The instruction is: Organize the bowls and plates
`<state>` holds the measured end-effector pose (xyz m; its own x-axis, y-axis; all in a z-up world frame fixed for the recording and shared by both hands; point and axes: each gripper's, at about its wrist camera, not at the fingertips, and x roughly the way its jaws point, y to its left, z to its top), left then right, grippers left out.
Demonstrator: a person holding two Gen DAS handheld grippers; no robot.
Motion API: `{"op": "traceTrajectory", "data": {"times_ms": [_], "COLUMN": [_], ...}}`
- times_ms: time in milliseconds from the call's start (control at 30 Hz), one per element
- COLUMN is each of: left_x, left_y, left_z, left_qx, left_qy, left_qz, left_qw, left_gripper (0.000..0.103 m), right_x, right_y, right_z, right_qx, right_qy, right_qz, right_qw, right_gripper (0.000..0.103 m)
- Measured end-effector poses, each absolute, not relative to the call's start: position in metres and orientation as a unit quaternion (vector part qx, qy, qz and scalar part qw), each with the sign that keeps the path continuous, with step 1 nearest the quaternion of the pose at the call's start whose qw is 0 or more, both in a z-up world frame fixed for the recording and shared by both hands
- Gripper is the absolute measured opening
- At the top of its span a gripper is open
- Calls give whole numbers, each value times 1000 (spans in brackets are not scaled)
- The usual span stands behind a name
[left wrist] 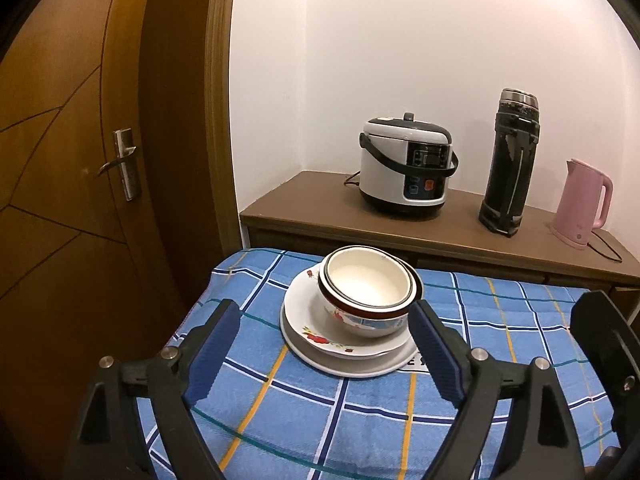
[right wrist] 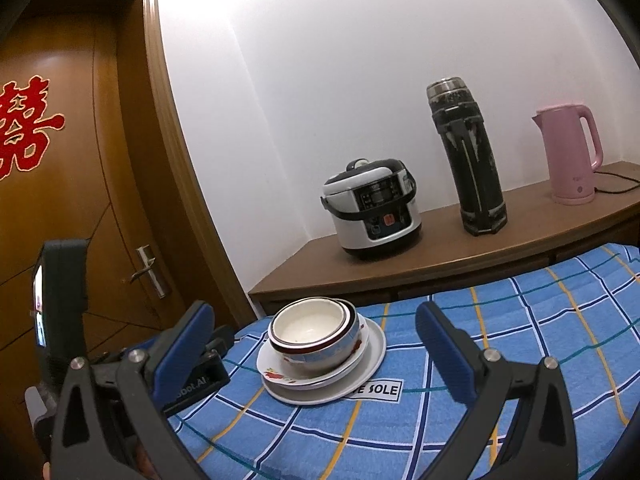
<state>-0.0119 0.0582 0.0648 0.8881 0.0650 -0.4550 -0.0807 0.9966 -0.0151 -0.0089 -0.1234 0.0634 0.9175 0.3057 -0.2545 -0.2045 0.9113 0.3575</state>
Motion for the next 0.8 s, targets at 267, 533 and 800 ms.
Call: {"op": "traceTrajectory", "data": {"times_ms": [267, 533, 800], "left_x": [-16, -15, -16], "left_y": [54, 53, 49], "left_z": [66, 63, 62], "left_qx": [-8, -10, -3], "left_qy": [226, 232, 231], "left_qz": [41, 46, 45], "left_qw": [973, 972, 972], "left_gripper": [88, 88, 88], "right_x": [-10, -11, -10], "right_y": [-125, -128, -130], "right_z": [64, 64, 62], "right_qx": [167, 166, 171], "right_qy": [154, 156, 159], "right_qz": [133, 124, 122], "right_qw": [965, 966, 965], "right_gripper": [103, 103, 103]}}
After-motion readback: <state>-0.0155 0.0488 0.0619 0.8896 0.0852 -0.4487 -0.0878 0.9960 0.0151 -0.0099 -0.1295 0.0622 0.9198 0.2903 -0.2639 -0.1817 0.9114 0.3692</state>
